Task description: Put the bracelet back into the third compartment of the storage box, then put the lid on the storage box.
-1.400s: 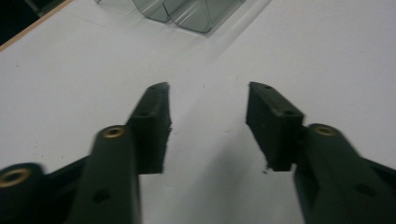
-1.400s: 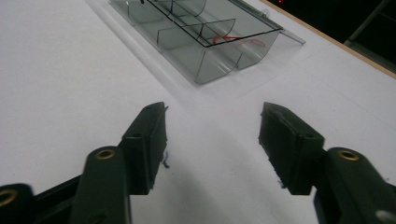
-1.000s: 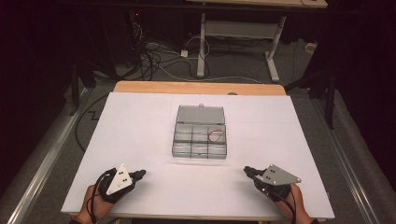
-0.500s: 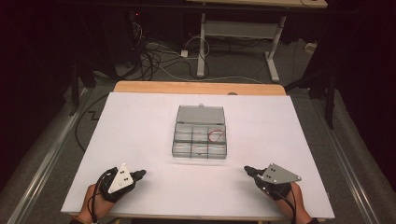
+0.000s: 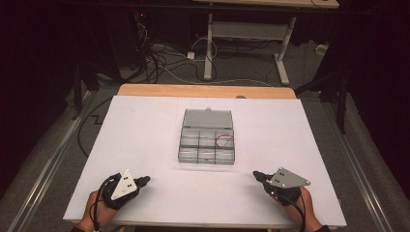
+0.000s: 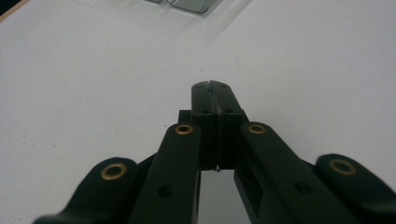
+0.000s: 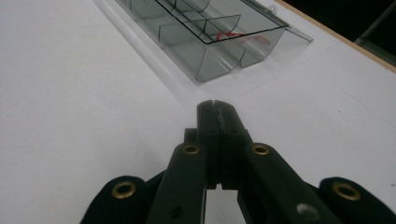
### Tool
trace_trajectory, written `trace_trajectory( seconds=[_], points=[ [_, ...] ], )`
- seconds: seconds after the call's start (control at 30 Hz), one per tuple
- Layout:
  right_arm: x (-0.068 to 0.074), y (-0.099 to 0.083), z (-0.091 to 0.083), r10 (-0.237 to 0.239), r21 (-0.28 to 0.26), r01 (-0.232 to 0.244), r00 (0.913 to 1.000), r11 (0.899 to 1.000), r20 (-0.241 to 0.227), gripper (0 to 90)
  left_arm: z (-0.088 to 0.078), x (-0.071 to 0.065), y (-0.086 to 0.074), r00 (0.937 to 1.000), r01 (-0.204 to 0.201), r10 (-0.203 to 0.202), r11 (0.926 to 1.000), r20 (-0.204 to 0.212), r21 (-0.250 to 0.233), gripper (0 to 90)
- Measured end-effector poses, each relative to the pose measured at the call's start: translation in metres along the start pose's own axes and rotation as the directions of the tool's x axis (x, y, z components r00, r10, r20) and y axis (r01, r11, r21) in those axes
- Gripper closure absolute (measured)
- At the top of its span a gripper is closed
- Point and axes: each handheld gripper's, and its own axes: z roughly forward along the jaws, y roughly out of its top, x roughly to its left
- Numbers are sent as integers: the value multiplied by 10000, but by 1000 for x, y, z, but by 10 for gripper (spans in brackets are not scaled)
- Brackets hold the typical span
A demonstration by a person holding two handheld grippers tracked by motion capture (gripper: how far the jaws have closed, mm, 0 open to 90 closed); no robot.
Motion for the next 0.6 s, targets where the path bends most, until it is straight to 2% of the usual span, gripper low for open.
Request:
trace_trajectory(
  seconds=[0.2, 0.6],
  points=[
    [0, 0, 2, -3, 125, 4, 10000, 9999, -68, 900, 0, 0, -1, 10000, -40, 41, 9999, -49, 112, 870],
    [-1, 1, 0, -35, 44, 35, 10000, 10000, -20, 900, 3, 0, 1, 9999, -93, 95, 9996, -108, 257, 870]
  ],
)
